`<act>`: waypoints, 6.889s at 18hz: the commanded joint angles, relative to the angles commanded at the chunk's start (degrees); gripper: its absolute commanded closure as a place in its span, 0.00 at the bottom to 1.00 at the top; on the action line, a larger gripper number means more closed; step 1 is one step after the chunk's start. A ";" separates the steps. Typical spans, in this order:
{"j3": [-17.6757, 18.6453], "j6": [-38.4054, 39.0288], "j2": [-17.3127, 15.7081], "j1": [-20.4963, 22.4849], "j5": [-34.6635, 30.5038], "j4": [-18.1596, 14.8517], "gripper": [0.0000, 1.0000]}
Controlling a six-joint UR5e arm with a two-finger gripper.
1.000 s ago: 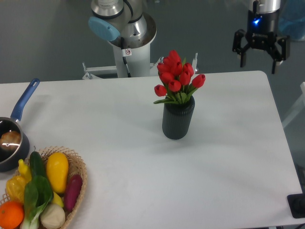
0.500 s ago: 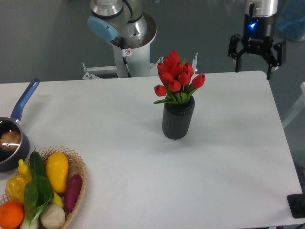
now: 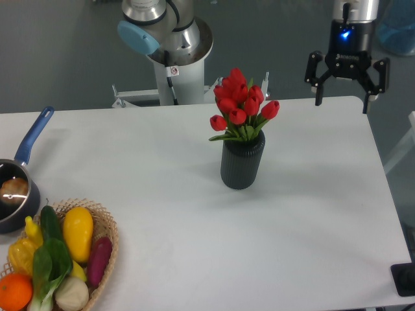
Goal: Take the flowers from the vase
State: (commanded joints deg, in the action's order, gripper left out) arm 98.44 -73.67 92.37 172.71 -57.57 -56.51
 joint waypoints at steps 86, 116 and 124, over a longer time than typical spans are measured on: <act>-3.52 -22.11 13.18 2.11 18.11 -19.86 0.00; -1.23 -32.05 12.92 1.06 15.49 -27.33 0.00; -2.29 -37.93 11.78 3.42 8.01 -33.74 0.00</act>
State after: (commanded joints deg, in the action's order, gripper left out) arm 96.15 -111.61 104.15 176.13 -49.56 -90.25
